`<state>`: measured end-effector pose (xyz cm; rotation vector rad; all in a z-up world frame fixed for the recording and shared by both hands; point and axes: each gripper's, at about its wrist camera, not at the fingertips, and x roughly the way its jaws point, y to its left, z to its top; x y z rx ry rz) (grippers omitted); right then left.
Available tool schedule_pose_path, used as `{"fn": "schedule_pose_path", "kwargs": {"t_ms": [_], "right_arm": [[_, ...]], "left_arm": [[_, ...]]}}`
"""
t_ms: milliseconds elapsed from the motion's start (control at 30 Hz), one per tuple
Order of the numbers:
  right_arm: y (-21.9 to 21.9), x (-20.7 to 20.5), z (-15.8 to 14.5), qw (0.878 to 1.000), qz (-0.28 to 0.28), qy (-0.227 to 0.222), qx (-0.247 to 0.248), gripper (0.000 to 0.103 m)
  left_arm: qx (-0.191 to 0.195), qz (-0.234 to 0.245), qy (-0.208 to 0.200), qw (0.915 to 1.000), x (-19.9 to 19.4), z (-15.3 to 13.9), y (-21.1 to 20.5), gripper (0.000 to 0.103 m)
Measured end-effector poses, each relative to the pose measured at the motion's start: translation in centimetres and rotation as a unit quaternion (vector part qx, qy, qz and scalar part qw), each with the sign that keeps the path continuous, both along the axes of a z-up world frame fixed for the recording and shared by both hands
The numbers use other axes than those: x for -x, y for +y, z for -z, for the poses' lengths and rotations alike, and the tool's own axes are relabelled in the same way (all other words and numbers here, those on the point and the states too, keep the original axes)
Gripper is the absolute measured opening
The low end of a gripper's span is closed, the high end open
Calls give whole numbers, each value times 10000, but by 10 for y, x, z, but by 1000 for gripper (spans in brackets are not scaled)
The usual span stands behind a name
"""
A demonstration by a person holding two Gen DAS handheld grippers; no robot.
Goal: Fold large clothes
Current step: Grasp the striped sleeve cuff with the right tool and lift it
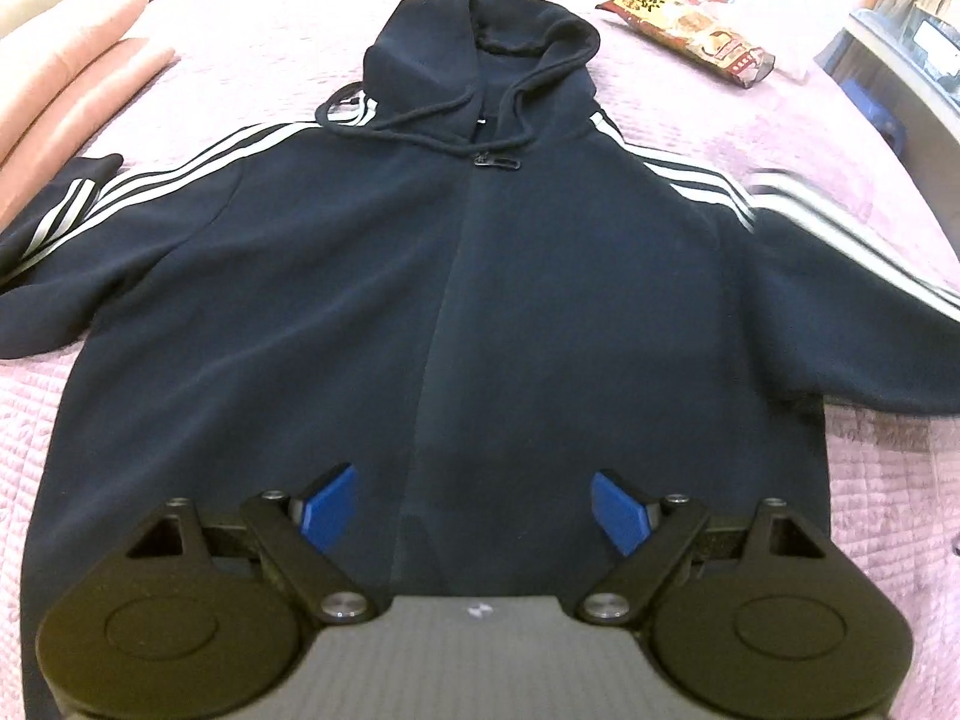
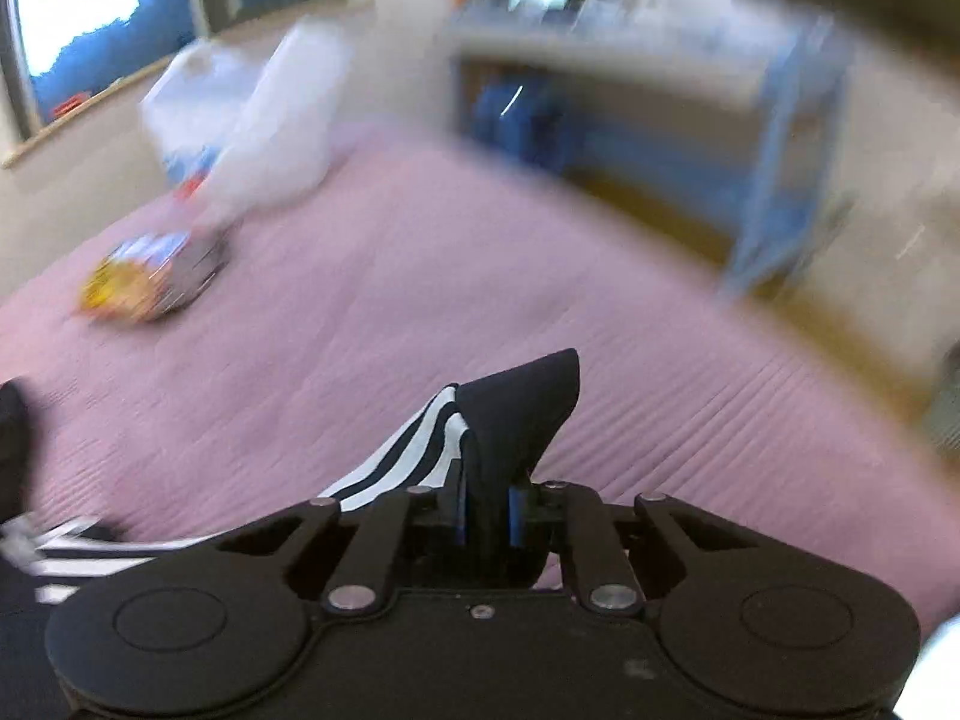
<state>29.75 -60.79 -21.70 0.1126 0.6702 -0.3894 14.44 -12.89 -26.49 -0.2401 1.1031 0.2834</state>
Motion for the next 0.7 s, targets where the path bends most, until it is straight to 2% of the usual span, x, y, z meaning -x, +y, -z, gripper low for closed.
{"fn": "schedule_pose_path", "kwargs": {"t_ms": [67,133,167,233,300,433,533,600,700], "right_arm": [[-18,3,-13,9949,570,-273,790,19],[-35,-8,-8,9923,758,-62,977,46],[-43,-17,0,9933,657,251,912,82],[-56,-27,16,9938,495,636,771,78],[-65,-31,27,9920,658,837,683,77],[-99,-41,44,9859,1176,1144,-322,77],[-126,-51,57,9731,1565,1412,-931,77],[-138,-56,70,9591,1935,1543,-1374,78],[-156,-61,89,9417,2314,1711,-1745,78]], "left_arm": [[57,7,13,10000,-2,3,-2,86],[102,51,83,9999,-4,8,-5,86],[114,85,130,9998,-4,11,-8,86],[129,160,198,9996,-2,15,-14,86],[133,242,258,9993,-1,19,-20,86],[123,319,304,9990,-2,24,-28,86],[160,299,302,9990,-4,26,-28,86],[169,293,302,9990,-5,27,-27,86],[168,317,320,9988,-6,28,-28,86]]}}
